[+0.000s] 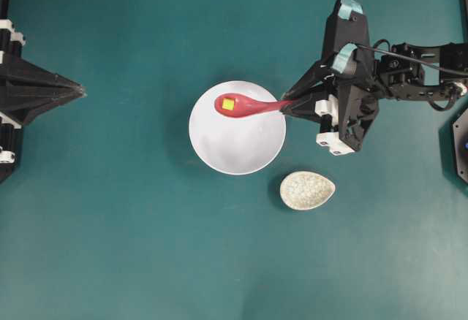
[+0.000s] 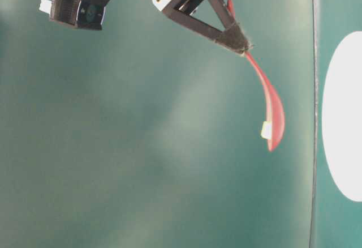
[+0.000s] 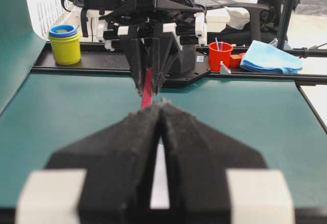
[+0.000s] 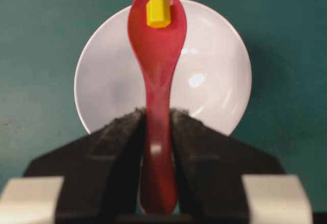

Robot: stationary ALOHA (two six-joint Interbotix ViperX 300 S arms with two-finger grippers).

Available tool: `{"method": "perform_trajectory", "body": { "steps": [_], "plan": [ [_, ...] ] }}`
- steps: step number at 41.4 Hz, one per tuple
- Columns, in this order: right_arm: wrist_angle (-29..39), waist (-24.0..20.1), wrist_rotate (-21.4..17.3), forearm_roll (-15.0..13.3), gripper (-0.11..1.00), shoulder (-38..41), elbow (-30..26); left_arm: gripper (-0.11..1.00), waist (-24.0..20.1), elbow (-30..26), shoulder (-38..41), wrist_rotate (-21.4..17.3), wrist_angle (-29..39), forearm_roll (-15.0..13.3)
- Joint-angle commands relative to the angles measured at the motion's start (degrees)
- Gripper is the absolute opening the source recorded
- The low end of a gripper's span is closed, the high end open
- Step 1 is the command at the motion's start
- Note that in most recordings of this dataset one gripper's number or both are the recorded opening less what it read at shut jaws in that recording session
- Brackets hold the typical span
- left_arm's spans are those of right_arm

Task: Scoop the yellow hexagonal prism block from the bowl with a spoon using the right arm.
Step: 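Hold the loaded spoon still above the bowl with the right gripper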

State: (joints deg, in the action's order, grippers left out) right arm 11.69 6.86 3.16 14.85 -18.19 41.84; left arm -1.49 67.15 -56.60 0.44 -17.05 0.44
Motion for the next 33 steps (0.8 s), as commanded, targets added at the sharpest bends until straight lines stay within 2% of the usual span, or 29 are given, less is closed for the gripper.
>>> {"method": "perform_trajectory", "body": {
  "steps": [1,33],
  "plan": [
    [-0.18,-0.18,-0.09,0.0,0.24,-1.32,-1.76,0.03,0.09,-1.41,0.35,0.18,-0.44,0.09],
    [1.41,-0.09,0.0,0.0,0.24,-2.81,-2.02,0.03,0.09,-1.32,0.26,0.26,-0.18,0.09]
  ]
}}
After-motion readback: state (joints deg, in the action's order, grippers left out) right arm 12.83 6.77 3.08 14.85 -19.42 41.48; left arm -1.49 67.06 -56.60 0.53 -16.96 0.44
